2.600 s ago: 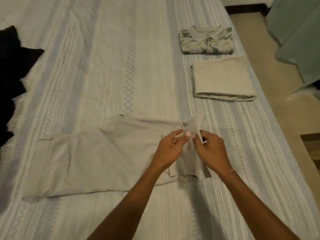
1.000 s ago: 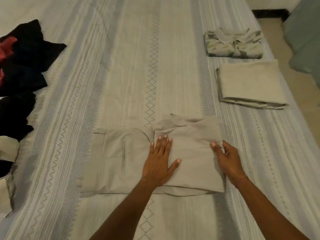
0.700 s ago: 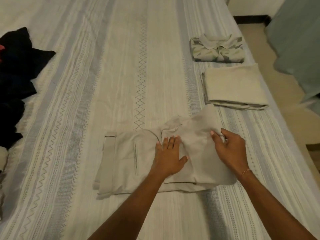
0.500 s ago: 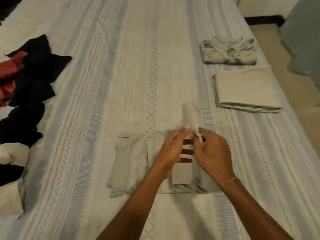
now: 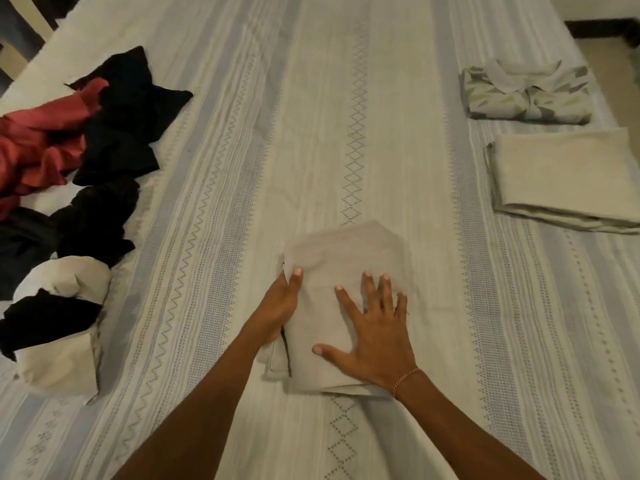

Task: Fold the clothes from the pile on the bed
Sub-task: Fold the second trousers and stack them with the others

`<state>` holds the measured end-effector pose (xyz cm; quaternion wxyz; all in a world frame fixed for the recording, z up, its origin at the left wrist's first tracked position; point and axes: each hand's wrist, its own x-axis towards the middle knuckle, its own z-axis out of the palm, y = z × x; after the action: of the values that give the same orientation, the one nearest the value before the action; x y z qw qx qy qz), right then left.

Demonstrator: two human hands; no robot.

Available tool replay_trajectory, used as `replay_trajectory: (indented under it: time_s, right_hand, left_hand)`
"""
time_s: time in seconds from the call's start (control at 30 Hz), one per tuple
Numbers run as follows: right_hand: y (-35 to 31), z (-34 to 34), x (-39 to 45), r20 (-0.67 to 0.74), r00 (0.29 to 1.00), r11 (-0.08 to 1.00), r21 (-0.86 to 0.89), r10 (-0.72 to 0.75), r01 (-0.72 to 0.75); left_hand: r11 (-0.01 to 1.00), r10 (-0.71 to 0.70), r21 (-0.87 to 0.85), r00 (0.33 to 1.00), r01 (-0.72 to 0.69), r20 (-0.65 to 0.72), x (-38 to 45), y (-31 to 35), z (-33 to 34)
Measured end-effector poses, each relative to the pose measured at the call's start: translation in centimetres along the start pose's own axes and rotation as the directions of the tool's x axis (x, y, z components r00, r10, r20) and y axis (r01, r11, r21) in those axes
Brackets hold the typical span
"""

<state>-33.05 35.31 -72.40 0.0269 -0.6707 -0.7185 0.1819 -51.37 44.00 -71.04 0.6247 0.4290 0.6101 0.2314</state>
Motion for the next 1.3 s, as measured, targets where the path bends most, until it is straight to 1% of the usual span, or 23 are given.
replay_trajectory:
  time_s: [0.1, 0.2, 0.23, 0.3, 0.37, 0.43, 0.5, 0.57, 0.6, 0.77, 0.83, 0.87, 0.9, 0.93, 0.97, 1.0, 1.03, 1.07, 1.1, 1.13, 1.2, 1.23, 1.3]
  right_hand:
    - [-1.6, 1.1, 0.2, -0.007, 1.0, 0.999, -0.013, 0.03, -0.03]
    - [-3.2, 2.0, -0.1, -0.027, 0.994, 0.994, -0.005, 0.11, -0.11]
    - [-3.6, 2.4, -0.3, -0.033, 0.991, 0.991, -0.003, 0.13, -0.13]
    - [-4.1, 3.2, -0.3, -0.02, 0.986, 0.986, -0.001, 0.166, -0.166]
    - [-4.6, 3.7, 0.0, -0.017, 0.981, 0.981, 0.001, 0.195, -0.195]
    - [-5.1, 3.9, 0.3, -0.03, 0.977, 0.978, -0.005, 0.21, -0.21]
    - [-5.5, 4.2, 0.4, -0.06, 0.975, 0.977, -0.003, 0.213, -0.214]
    - [-5.8, 4.7, 0.4, -0.068, 0.976, 0.978, -0.003, 0.206, -0.207]
    - [-5.9, 4.9, 0.5, -0.056, 0.977, 0.978, -0.005, 0.208, -0.209]
    - [-6.1, 5.3, 1.3, 0.001, 0.977, 0.977, 0.038, 0.212, -0.212]
    - [-5.1, 4.3, 1.5, -0.041, 0.972, 0.956, 0.19, 0.233, -0.222]
    - [-4.2, 3.4, 1.4, -0.102, 0.947, 0.916, 0.303, 0.304, -0.262]
    - [-2.8, 2.7, 1.3, -0.178, 0.888, 0.854, 0.405, 0.423, -0.326]
    - [-1.2, 2.0, 1.2, -0.218, 0.8, 0.772, 0.49, 0.558, -0.405]
    - [0.5, 1.1, 1.2, -0.172, 0.708, 0.653, 0.576, 0.685, -0.492]
    - [1.9, 0.3, 1.4, -0.044, 0.644, 0.519, 0.635, 0.764, -0.572]
    - [3.3, -0.1, 1.6, 0.116, 0.619, 0.399, 0.67, 0.777, -0.626]
    - [4.4, -0.9, 1.6, 0.26, 0.638, 0.309, 0.705, 0.725, -0.638]
    - [5.2, -1.1, 1.7, 0.357, 0.684, 0.223, 0.764, 0.636, -0.606]
    - [6.1, -1.7, 1.8, 0.398, 0.738, 0.15, 0.819, 0.544, -0.553]
    - [7.2, -3.0, 1.3, 0.441, 0.8, 0.035, 0.867, 0.407, -0.496]
    - [7.8, -3.6, 1.0, 0.43, 0.825, 0.008, 0.885, 0.367, -0.465]
    - [8.9, -4.7, 0.3, 0.376, 0.874, 0.005, 0.918, 0.308, -0.397]
  left_hand:
    - [0.96, 0.156, 0.253, 0.979, -0.12, -0.131, 0.7, -0.2, 0.2]
    - [0.85, 0.32, 0.506, 0.908, -0.149, -0.27, 1.6, -0.5, 0.3]
    - [0.808, 0.348, 0.577, 0.889, -0.122, -0.299, 1.8, -0.6, 0.3]
    - [0.717, 0.35, 0.697, 0.866, -0.004, -0.356, 2.0, -0.9, 0.4]
    - [0.638, 0.338, 0.761, 0.845, 0.117, -0.414, 2.0, -1.3, 0.6]
    - [0.616, 0.282, 0.755, 0.831, 0.226, -0.479, 2.0, -1.7, 0.7]
    - [0.68, 0.138, 0.671, 0.848, 0.294, -0.511, 2.1, -2.2, 0.9]
    - [0.769, 0.008, 0.564, 0.876, 0.303, -0.482, 2.1, -2.6, 0.9]
    - [0.794, -0.021, 0.533, 0.888, 0.294, -0.458, 1.9, -2.6, 0.9]
    - [0.788, 0.01, 0.554, 0.893, 0.27, -0.45, 1.6, -2.7, 0.4]
    - [0.777, 0.008, 0.563, 0.891, 0.28, -0.454, 1.6, -2.4, 0.2]
    - [0.777, 0.003, 0.562, 0.891, 0.283, -0.453, 1.6, -2.2, 0.1]
    - [0.781, -0.009, 0.556, 0.894, 0.286, -0.447, 1.5, -2.1, 0.1]
    - [0.778, -0.024, 0.555, 0.898, 0.293, -0.44, 1.4, -2.0, 0.2]
    - [0.779, -0.046, 0.548, 0.9, 0.304, -0.433, 1.2, -1.8, 0.3]
    - [0.788, -0.066, 0.531, 0.901, 0.31, -0.428, 1.0, -1.8, 0.5]
    - [0.814, -0.084, 0.493, 0.903, 0.306, -0.421, 0.8, -1.8, 0.8]
    - [0.847, -0.086, 0.451, 0.909, 0.282, -0.408, 0.7, -1.9, 1.4]
    - [0.887, -0.08, 0.391, 0.915, 0.247, -0.396, 0.4, -2.1, 1.7]
    - [0.923, -0.061, 0.327, 0.918, 0.201, -0.391, 0.1, -2.0, 2.3]
    - [0.969, -0.026, 0.217, 0.926, 0.116, -0.377, -0.4, -2.0, 3.3]
    - [0.979, -0.022, 0.18, 0.93, 0.094, -0.367, -0.6, -1.6, 3.8]
    - [0.99, -0.016, 0.126, 0.939, 0.063, -0.344, -0.4, -0.4, 5.0]
